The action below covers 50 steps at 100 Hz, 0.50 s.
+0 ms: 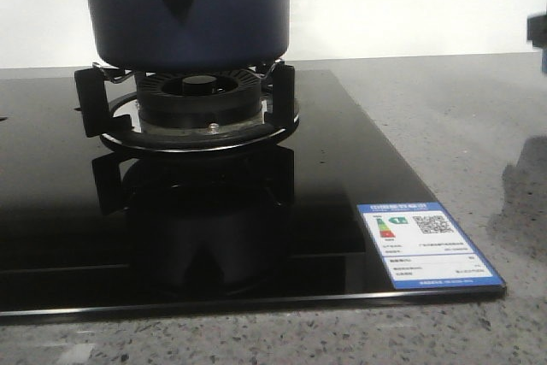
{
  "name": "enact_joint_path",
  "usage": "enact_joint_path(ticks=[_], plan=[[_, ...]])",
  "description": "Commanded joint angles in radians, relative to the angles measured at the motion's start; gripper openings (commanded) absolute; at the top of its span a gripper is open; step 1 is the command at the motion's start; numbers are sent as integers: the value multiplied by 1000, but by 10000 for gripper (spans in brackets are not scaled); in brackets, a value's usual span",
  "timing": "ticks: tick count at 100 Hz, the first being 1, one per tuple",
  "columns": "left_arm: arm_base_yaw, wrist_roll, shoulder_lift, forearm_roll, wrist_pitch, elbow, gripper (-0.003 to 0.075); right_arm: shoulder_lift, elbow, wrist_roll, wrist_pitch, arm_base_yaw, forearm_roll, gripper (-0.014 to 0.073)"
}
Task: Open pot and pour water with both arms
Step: 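Grasp the light blue ribbed cup with the right gripper and lift it, then carry the cup over the open pot and tilt it to pour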
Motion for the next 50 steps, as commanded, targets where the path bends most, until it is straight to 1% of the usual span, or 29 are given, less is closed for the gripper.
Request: enact_joint_path(ticks=[1, 17, 35, 50], plan=[[3, 1, -24, 0, -99, -41, 398, -111, -60, -1, -7, 8, -112, 339], [3, 1, -24, 8, -95, -41, 398, -197, -173, -1, 210, 64, -171, 339], [3, 1, -24, 15, -91, -41, 398, -212, -338, -1, 443, 160, -189, 339], [3, 1, -24, 15, -91, -41, 398, -212, -455, -3, 547, 239, -246, 339]])
